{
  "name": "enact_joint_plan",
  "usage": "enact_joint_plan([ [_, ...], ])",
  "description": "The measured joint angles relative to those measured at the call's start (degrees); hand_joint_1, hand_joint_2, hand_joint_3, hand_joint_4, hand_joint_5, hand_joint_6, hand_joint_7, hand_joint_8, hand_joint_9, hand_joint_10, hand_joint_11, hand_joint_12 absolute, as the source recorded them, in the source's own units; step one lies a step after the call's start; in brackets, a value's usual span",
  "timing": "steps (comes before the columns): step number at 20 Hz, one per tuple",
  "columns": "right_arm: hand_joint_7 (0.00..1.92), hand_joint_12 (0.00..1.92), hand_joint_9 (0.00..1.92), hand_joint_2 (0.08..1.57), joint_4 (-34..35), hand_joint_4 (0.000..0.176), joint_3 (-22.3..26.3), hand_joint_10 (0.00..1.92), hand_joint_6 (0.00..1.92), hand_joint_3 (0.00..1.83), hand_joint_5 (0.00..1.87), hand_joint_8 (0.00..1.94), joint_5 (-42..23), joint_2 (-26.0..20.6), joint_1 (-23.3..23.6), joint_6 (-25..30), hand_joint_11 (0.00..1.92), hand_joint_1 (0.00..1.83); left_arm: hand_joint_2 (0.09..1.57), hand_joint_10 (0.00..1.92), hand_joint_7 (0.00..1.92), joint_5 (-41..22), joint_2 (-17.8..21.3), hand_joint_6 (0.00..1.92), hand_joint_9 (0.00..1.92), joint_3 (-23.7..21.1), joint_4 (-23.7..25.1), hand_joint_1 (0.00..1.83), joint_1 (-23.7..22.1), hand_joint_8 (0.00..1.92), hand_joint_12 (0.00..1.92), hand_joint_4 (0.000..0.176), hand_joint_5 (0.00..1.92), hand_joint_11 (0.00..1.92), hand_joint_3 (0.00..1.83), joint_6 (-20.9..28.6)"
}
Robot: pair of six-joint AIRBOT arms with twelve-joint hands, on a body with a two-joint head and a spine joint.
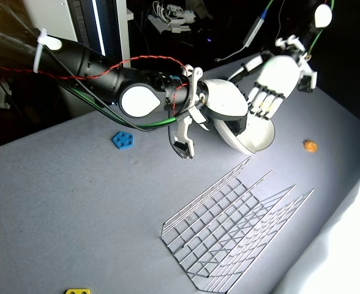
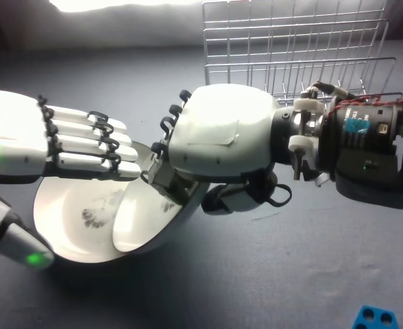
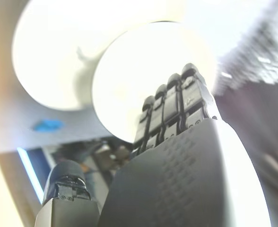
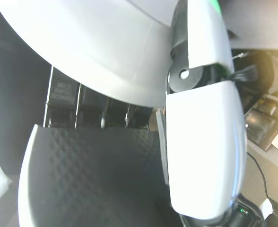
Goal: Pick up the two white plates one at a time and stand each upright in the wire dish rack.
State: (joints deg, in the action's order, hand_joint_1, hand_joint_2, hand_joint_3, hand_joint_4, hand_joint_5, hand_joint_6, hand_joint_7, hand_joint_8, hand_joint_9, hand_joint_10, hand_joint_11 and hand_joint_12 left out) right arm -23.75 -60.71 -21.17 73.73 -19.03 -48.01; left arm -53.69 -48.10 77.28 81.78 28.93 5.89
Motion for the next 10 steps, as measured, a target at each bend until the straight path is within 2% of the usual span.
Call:
enact_joint_plan([
  [3, 1.13, 0.81, 1.05, 1.06, 0.0, 0.000, 1.3, 0.94, 0.96, 0.00, 0.99, 0.69, 0.2, -0.8, 1.9, 2.6, 0.96, 1.39, 1.05, 0.00, 0.00, -0.9, 3.6, 0.00, 0.00, -2.4, 0.6, 0.00, 0.0, 0.00, 0.00, 0.000, 0.00, 0.00, 0.00, 1.6],
  [5, 1.10, 0.80, 1.02, 1.07, 0.0, 0.000, 2.2, 0.98, 0.98, 0.00, 0.98, 0.74, 0.9, -1.6, 3.7, 5.8, 0.94, 1.39, 1.05, 0.00, 0.00, -1.2, 6.6, 0.00, 0.00, -3.6, 0.4, 0.00, 0.0, 0.00, 0.00, 0.000, 0.00, 0.00, 0.00, 2.9],
  [9, 1.14, 0.77, 1.07, 1.05, 0.0, 0.000, 3.3, 0.91, 0.89, 0.00, 1.03, 0.66, 2.7, -3.2, 6.9, 11.5, 0.96, 1.39, 1.04, 0.00, 0.00, -1.6, 9.4, 0.00, 0.00, -3.8, -0.6, 0.00, 0.0, 0.00, 0.00, 0.000, 0.00, 0.00, 0.00, 4.3],
  [10, 1.13, 0.76, 1.06, 1.06, -0.1, 0.000, 3.5, 0.92, 0.91, 0.00, 1.01, 0.69, 3.3, -3.5, 7.7, 13.4, 0.96, 1.39, 1.04, 0.00, 0.00, -1.7, 9.8, 0.00, 0.00, -3.7, -1.0, 0.00, 0.0, 0.00, 0.00, 0.000, 0.00, 0.00, 0.00, 4.4],
])
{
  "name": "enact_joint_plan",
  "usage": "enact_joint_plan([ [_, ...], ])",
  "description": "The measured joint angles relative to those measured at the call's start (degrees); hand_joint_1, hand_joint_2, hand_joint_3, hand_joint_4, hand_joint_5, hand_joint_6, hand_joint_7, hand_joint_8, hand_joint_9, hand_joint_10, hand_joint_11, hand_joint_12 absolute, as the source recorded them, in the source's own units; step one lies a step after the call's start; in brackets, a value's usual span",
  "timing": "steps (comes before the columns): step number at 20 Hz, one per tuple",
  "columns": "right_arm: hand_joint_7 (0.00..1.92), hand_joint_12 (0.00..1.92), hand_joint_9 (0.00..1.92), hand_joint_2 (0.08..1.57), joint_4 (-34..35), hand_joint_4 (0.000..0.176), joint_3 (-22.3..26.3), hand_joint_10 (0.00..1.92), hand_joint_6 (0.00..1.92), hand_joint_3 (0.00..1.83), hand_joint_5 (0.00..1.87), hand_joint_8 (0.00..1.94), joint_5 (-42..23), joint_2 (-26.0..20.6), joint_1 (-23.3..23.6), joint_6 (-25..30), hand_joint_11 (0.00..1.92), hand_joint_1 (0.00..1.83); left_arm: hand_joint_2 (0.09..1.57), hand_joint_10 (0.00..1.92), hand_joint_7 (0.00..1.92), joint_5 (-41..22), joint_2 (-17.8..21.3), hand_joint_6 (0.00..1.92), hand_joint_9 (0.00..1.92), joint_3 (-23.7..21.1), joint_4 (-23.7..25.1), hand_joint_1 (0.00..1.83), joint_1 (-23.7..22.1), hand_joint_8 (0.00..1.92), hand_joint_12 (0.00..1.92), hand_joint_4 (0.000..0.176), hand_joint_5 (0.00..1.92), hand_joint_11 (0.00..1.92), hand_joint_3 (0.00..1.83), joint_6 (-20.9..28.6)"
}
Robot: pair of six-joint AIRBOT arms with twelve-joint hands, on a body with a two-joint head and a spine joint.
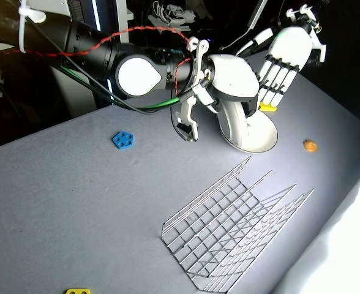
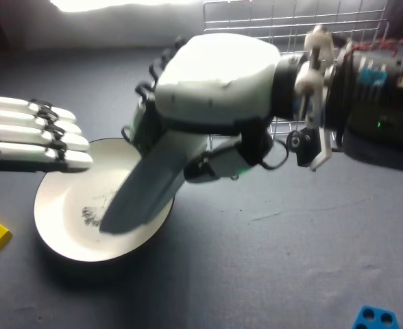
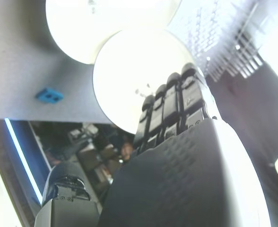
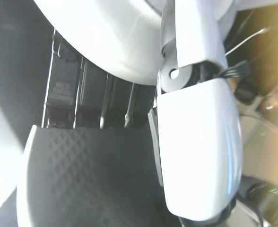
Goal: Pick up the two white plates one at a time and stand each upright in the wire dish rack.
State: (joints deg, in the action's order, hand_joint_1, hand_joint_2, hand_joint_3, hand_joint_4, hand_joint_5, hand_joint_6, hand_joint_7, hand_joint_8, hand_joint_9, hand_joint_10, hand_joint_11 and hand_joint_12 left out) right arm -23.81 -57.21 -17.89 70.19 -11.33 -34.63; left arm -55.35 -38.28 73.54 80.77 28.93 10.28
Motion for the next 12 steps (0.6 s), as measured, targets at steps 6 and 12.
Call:
enact_joint_plan([
  [6, 1.07, 0.73, 1.01, 1.08, -0.2, 0.000, 0.8, 0.97, 1.07, 0.00, 0.94, 0.78, 1.6, -3.0, 4.1, 8.8, 0.94, 1.38, 1.05, 0.00, 0.00, -0.7, 0.5, 0.00, 0.00, 2.4, -0.3, 0.00, 0.9, 0.00, 0.00, 0.000, 0.00, 0.00, 0.00, 0.1],
  [12, 1.02, 0.90, 0.95, 1.10, -0.5, 0.000, 1.0, 1.04, 1.11, 0.00, 0.92, 0.89, 3.2, -4.9, 6.2, 16.7, 0.93, 1.38, 1.05, 0.00, 0.00, 0.0, 0.5, 0.00, 0.00, 3.7, 1.1, 0.00, 1.5, 0.00, 0.00, 0.000, 0.00, 0.00, 0.00, 0.2],
])
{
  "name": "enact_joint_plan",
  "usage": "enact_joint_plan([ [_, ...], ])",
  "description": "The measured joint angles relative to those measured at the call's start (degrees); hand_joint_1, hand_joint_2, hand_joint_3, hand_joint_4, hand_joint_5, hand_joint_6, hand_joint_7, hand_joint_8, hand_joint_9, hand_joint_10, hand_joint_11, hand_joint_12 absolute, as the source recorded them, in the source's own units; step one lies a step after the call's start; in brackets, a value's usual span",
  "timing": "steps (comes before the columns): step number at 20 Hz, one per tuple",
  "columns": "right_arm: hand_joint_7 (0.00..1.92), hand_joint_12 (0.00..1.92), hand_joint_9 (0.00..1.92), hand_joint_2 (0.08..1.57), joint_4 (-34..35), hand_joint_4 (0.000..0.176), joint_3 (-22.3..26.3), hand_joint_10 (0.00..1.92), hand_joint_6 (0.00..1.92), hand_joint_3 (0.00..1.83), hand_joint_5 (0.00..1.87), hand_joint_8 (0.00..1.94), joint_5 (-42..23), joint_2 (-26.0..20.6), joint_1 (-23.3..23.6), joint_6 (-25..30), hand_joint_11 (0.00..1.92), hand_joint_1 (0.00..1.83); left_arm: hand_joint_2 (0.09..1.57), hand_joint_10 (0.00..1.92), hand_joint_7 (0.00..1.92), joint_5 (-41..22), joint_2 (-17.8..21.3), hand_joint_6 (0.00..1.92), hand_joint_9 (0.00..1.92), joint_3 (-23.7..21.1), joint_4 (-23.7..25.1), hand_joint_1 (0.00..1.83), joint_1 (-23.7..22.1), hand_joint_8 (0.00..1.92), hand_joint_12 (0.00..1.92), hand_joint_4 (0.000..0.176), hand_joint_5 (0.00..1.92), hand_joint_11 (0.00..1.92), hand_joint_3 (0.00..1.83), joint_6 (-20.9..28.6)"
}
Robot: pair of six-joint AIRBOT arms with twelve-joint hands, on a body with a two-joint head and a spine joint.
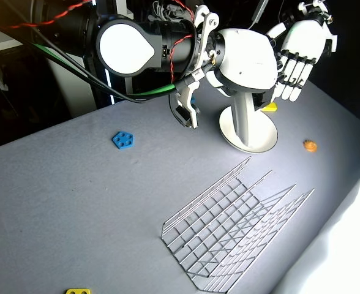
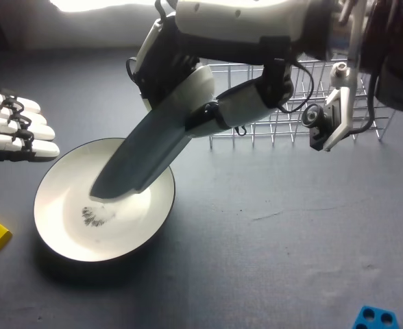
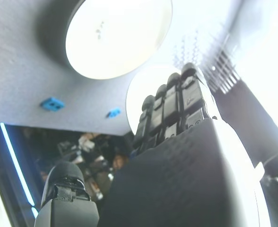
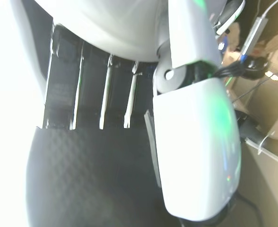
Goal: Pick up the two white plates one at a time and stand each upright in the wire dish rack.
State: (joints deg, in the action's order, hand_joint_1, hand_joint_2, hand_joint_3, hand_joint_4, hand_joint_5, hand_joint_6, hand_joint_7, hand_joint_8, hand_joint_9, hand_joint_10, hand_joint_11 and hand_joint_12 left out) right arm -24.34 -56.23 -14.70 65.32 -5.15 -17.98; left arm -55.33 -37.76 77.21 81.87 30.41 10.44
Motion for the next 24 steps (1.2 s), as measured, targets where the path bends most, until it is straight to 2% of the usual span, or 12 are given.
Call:
enact_joint_plan([
  [3, 1.03, 0.98, 0.92, 1.11, 0.0, 0.000, 0.0, 1.07, 1.11, 0.00, 0.92, 0.89, -0.1, -1.6, 1.5, 3.8, 0.90, 1.38, 1.05, 0.00, 0.00, 0.0, 0.0, 0.00, 0.00, 0.1, 0.7, 0.00, 0.4, 0.00, 0.00, 0.000, 0.00, 0.00, 0.00, 0.0],
  [8, 1.01, 0.98, 0.90, 1.11, -0.1, 0.000, 0.0, 1.10, 1.13, 0.00, 0.91, 0.92, 0.0, -3.9, 2.5, 9.0, 0.87, 1.37, 1.05, 0.00, 0.00, 0.3, 0.1, 0.00, 0.00, 0.6, 1.5, 0.00, 1.3, 0.00, 0.00, 0.000, 0.00, 0.00, 0.00, 0.0],
  [16, 1.03, 0.99, 0.92, 1.11, 9.6, 0.000, 0.0, 1.07, 1.10, 0.00, 0.92, 0.89, -1.8, -7.4, 3.5, 9.4, 0.88, 1.38, 1.06, 0.00, 0.00, 0.4, 0.1, 0.00, 0.00, 1.4, 1.5, 0.00, 1.3, 0.00, 0.00, 0.000, 0.00, 0.00, 0.00, 0.4],
  [18, 1.00, 1.00, 0.90, 1.12, 12.0, 0.000, 0.0, 1.09, 1.14, 0.00, 0.89, 0.95, -2.6, -8.3, 3.4, 9.4, 0.86, 1.37, 1.06, 0.00, 0.00, 0.5, 0.1, 0.00, 0.00, 1.4, 1.4, 0.00, 1.4, 0.00, 0.00, 0.000, 0.00, 0.00, 0.00, 0.4],
  [20, 1.04, 0.96, 0.95, 1.10, 16.2, 0.000, -0.4, 1.03, 1.07, 0.00, 0.94, 0.89, -3.8, -8.9, 3.4, 9.3, 0.90, 1.38, 1.06, 0.00, 0.00, 0.3, -0.1, 0.00, 0.00, 1.6, 1.5, 0.00, 1.4, 0.00, 0.00, 0.000, 0.00, 0.00, 0.01, 0.4],
  [24, 0.99, 0.99, 0.90, 1.12, 22.9, 0.000, -2.2, 1.09, 1.13, 0.00, 0.91, 0.96, -3.5, -9.3, 3.1, 8.9, 0.85, 1.37, 1.06, 0.00, 0.00, 0.5, -0.4, 0.00, 0.00, 2.1, 1.6, 0.00, 1.4, 0.00, 0.00, 0.000, 0.00, 0.00, 0.00, 0.6],
])
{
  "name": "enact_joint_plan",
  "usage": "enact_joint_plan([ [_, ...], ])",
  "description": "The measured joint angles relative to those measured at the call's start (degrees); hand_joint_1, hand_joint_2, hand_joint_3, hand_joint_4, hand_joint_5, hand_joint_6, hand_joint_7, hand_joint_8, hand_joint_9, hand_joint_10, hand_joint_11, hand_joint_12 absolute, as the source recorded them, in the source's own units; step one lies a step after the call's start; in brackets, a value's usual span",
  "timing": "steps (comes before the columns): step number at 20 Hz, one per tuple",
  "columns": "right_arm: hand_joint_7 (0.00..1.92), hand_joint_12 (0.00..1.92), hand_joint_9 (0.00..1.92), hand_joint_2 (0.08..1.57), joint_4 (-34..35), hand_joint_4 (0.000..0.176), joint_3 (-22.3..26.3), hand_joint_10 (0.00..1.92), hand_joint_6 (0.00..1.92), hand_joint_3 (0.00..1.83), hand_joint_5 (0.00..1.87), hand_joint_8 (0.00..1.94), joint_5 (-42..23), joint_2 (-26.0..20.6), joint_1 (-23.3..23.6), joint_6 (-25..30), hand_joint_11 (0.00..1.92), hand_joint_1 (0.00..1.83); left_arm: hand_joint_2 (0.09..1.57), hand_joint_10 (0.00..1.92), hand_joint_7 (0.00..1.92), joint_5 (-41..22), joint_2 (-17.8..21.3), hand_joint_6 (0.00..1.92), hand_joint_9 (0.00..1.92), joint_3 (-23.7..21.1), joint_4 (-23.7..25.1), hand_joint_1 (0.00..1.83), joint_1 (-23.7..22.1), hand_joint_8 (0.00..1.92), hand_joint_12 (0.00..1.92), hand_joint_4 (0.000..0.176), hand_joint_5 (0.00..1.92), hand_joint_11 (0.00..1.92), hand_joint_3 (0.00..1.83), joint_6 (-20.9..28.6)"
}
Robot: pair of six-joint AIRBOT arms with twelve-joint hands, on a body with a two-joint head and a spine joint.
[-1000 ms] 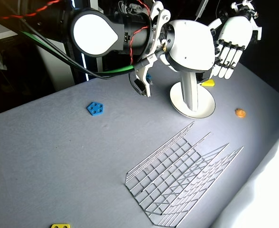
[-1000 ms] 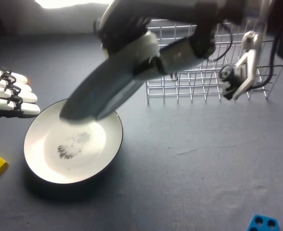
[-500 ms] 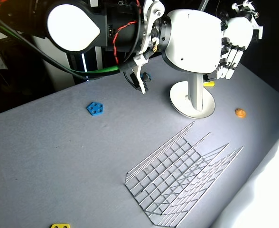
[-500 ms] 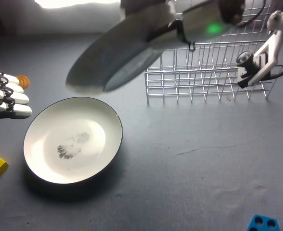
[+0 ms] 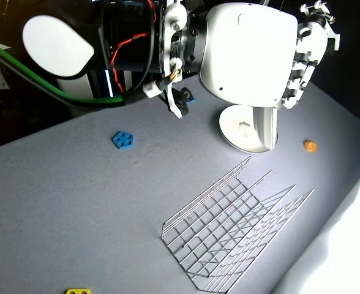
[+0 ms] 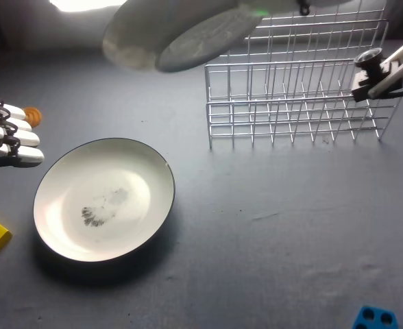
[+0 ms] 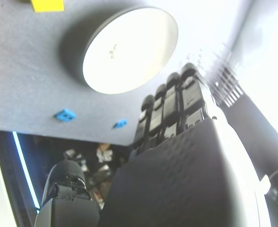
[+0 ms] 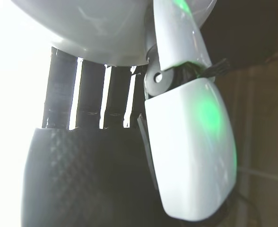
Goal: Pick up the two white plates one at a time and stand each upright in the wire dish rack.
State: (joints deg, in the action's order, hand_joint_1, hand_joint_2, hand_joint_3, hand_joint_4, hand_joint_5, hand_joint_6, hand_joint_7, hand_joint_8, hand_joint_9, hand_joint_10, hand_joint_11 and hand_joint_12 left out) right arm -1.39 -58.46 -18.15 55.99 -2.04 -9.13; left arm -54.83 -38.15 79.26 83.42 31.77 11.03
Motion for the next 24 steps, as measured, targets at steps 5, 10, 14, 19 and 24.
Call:
enact_joint_plan([
  [5, 1.03, 1.01, 0.92, 1.11, 5.1, 0.000, -3.5, 1.06, 1.10, 0.00, 0.93, 0.90, 3.6, -0.4, -0.1, -0.5, 0.87, 1.38, 1.06, 0.00, 0.00, -0.2, -1.6, 0.00, 0.00, 1.0, 1.4, 0.00, -0.9, 0.00, 0.00, 0.000, 0.00, 0.00, 0.00, 0.0],
  [10, 1.01, 1.04, 0.92, 1.11, 10.7, 0.000, -5.8, 1.07, 1.06, 0.00, 0.93, 0.95, 9.0, -1.0, 0.8, -2.1, 0.86, 1.38, 1.06, 0.00, 0.00, -0.3, -3.7, 0.00, 0.00, 1.7, 1.3, 0.00, -1.5, 0.00, 0.00, 0.000, 0.00, 0.00, 0.00, 0.0],
  [14, 1.00, 1.04, 0.92, 1.11, 10.8, 0.000, -5.9, 1.08, 1.03, 0.00, 0.94, 0.98, 10.1, -0.9, 1.2, -2.7, 0.86, 1.38, 1.07, 0.00, 0.00, -0.2, -5.2, 0.00, 0.00, 1.7, 0.8, 0.00, -0.3, 0.00, 0.00, 0.000, 0.00, 0.00, 0.00, -0.8],
  [19, 1.00, 1.05, 0.94, 1.10, 11.0, 0.000, -6.4, 1.07, 0.98, 0.00, 0.97, 0.96, 12.5, -1.3, 1.0, -1.9, 0.85, 1.38, 1.07, 0.00, 0.00, 0.2, -7.5, 0.00, 0.00, 1.8, -1.4, 0.00, 2.8, 0.00, 0.00, 0.000, 0.00, 0.00, 0.01, -3.6],
  [24, 1.00, 1.03, 0.93, 1.10, 12.7, 0.000, -7.3, 1.08, 1.03, 0.00, 0.95, 0.95, 12.2, -2.0, 0.3, -2.1, 0.86, 1.38, 1.06, 0.00, 0.00, 2.8, -9.7, 0.00, 0.00, 2.4, -2.1, 0.00, 4.5, 0.00, 0.00, 0.000, 0.00, 0.00, 0.00, -4.5],
])
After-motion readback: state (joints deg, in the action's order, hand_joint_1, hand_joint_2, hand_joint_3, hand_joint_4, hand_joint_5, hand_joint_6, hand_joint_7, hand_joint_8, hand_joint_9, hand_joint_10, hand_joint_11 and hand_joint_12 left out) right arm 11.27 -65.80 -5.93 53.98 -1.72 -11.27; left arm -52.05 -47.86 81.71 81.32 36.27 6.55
